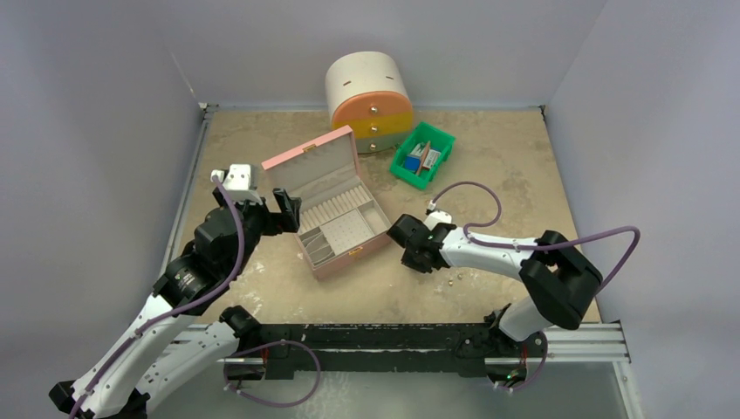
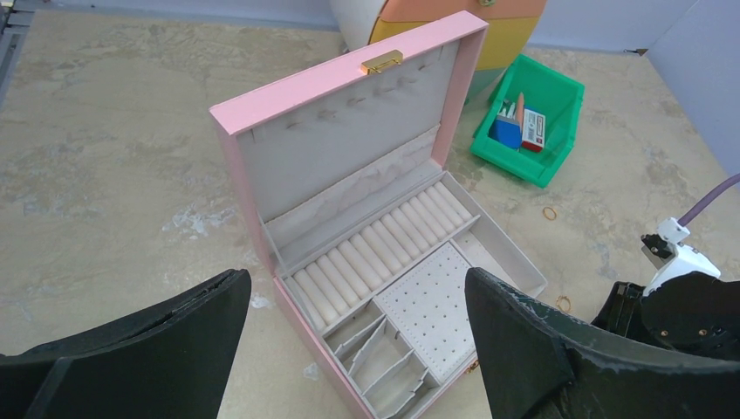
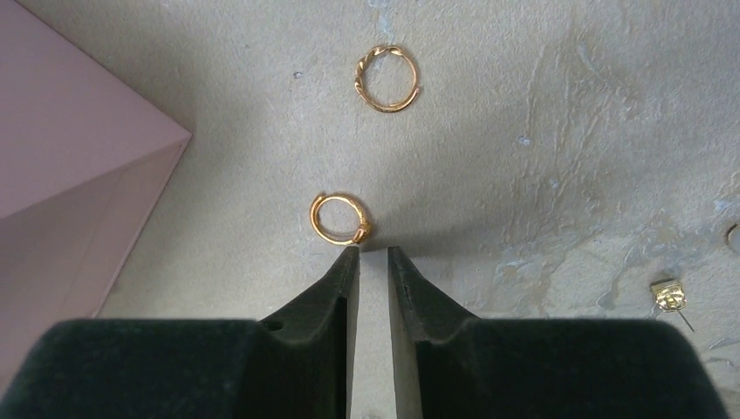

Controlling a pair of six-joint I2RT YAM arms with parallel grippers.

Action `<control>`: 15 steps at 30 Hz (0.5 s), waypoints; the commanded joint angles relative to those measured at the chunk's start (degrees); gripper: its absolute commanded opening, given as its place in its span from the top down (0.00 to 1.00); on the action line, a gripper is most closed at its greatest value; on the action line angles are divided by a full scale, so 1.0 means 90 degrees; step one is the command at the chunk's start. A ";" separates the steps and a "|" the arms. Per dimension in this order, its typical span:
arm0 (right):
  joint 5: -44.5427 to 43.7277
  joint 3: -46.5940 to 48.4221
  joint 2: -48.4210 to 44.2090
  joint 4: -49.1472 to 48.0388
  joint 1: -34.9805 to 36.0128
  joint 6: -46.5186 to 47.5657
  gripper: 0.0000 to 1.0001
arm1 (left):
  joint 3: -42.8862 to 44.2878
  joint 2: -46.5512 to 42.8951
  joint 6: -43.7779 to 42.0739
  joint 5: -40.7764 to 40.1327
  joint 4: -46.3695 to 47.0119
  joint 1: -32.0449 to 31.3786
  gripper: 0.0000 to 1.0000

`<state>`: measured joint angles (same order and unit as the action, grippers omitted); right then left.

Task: Organize the mixed jewelry

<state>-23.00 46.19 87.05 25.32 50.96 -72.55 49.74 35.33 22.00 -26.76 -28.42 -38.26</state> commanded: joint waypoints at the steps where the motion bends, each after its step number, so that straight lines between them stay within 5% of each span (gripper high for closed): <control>1: -0.0122 0.0285 -0.0109 0.0050 0.0021 -0.0174 0.79 | 0.0093 -0.0052 0.0026 0.0054 0.0184 0.0045 0.07; 15: -0.0523 0.0442 -0.0172 0.0180 -0.0005 -0.0340 0.78 | 0.0085 -0.0058 0.0026 0.0073 0.0197 0.0048 0.07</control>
<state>-23.86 47.59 86.19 25.50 50.96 -73.45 49.74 35.22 22.00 -26.61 -28.40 -38.26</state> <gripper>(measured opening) 0.219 0.929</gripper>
